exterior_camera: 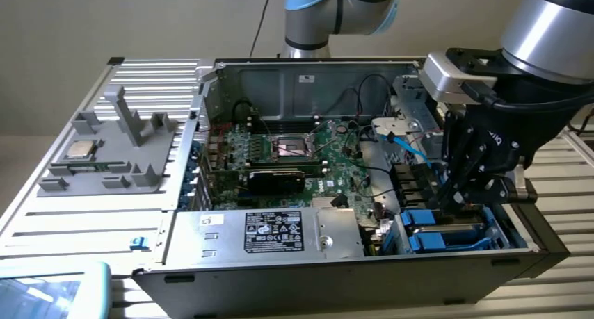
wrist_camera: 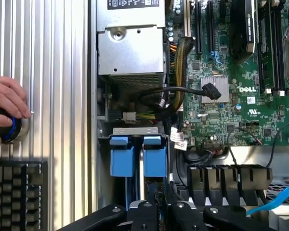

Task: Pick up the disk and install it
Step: 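Insert the second disk wire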

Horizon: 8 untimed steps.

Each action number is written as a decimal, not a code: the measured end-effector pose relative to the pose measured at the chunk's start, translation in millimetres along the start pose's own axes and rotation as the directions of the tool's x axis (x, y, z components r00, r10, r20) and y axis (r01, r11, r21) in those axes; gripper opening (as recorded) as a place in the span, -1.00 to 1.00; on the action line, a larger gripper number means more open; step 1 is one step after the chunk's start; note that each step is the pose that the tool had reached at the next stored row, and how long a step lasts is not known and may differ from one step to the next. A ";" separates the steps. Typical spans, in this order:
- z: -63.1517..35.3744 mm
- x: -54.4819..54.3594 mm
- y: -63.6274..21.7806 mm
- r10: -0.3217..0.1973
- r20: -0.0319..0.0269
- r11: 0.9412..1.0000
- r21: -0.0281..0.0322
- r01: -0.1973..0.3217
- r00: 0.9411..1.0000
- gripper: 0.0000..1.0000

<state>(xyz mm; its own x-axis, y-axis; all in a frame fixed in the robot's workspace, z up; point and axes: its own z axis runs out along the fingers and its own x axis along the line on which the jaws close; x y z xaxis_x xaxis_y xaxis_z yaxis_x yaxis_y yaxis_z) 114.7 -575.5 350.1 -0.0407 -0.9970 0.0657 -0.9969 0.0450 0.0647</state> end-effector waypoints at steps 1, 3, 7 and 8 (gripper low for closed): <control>1.3 0.0 0.0 0.000 0.000 1.000 0.000 0.000 1.000 -0.69; 4.0 0.0 -0.1 0.000 0.000 1.000 0.000 0.000 1.000 -0.69; 5.3 0.0 -0.2 0.000 0.000 1.000 0.000 0.000 1.000 -0.69; 5.5 0.0 -0.2 0.000 0.000 1.000 0.000 0.000 1.000 -0.69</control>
<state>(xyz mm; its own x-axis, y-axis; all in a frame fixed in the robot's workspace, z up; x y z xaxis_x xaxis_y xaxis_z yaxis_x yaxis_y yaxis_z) 114.5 -575.8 344.6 -0.0407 -0.9970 0.0653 -0.9969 0.0450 0.0647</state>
